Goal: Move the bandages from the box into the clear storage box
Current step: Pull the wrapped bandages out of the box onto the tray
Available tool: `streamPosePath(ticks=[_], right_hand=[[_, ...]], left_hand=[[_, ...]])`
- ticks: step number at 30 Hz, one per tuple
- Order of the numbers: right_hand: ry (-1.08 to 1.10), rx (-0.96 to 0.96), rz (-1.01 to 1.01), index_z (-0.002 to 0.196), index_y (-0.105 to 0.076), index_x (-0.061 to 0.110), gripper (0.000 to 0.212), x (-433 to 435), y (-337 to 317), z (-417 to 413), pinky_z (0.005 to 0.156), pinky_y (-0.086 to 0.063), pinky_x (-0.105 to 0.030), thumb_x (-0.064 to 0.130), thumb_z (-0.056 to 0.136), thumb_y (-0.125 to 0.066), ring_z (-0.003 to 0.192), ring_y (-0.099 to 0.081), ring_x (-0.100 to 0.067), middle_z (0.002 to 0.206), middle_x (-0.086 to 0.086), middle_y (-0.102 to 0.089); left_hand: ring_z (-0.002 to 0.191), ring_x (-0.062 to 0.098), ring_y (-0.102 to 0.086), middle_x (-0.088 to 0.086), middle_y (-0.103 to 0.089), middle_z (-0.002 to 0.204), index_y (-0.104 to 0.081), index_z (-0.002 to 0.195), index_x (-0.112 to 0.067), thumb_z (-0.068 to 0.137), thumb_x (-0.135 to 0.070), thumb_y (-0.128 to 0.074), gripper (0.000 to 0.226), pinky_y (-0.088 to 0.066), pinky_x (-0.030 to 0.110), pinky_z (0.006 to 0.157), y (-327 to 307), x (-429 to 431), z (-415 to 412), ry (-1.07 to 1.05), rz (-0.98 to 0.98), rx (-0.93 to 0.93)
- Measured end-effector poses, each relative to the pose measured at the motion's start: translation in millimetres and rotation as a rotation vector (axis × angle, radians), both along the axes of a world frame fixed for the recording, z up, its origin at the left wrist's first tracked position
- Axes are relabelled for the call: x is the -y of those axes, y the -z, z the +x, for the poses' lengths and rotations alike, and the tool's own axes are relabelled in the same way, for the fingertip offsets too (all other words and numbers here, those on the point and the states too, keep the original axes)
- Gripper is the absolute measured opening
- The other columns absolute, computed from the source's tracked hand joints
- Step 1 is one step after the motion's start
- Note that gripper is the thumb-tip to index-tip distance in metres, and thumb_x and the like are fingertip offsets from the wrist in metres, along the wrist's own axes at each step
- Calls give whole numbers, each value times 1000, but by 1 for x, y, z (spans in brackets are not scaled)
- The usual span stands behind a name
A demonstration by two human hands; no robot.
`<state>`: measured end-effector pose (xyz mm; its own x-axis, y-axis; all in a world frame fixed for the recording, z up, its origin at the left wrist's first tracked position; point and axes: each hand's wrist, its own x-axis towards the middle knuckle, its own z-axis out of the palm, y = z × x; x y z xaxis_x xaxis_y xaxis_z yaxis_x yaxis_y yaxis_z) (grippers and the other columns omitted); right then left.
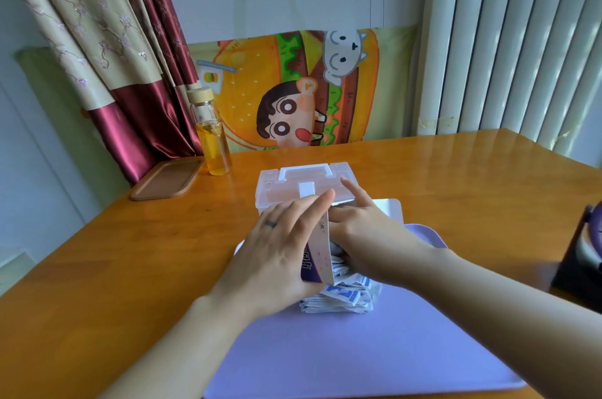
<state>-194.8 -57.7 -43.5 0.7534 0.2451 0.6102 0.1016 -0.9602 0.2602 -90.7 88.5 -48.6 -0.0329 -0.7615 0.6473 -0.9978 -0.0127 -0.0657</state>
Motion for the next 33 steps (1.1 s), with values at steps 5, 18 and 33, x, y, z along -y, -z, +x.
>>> streamPosePath(ticks=[5,18,33], right_hand=[[-19,-36,50,90,-68,17,48,2,12,2,100,-34,-65,-9,51,-61,69,-64,-23,81,0,-63],[100,-113,977,101,-66,32,30,22,22,-13,74,-48,-16,12,80,-72,85,-61,-5,95,11,-68],[374,-364,1026,131,-49,27,65,38,22,-28,92,-38,-19,47,74,-73,110,-49,-1,126,10,-55]], left_hand=[[116,19,-39,-2,-35,131,-6,146,-21,58,-33,-73,111,-27,27,101,7,0,7,-47,35,-1],[118,24,-44,11,-52,130,-9,149,-15,48,-38,-88,130,-25,31,101,21,-27,53,-336,122,29],[120,31,-45,20,-49,133,-13,142,-11,66,-41,-79,106,-29,38,106,21,-33,56,-183,-140,26]])
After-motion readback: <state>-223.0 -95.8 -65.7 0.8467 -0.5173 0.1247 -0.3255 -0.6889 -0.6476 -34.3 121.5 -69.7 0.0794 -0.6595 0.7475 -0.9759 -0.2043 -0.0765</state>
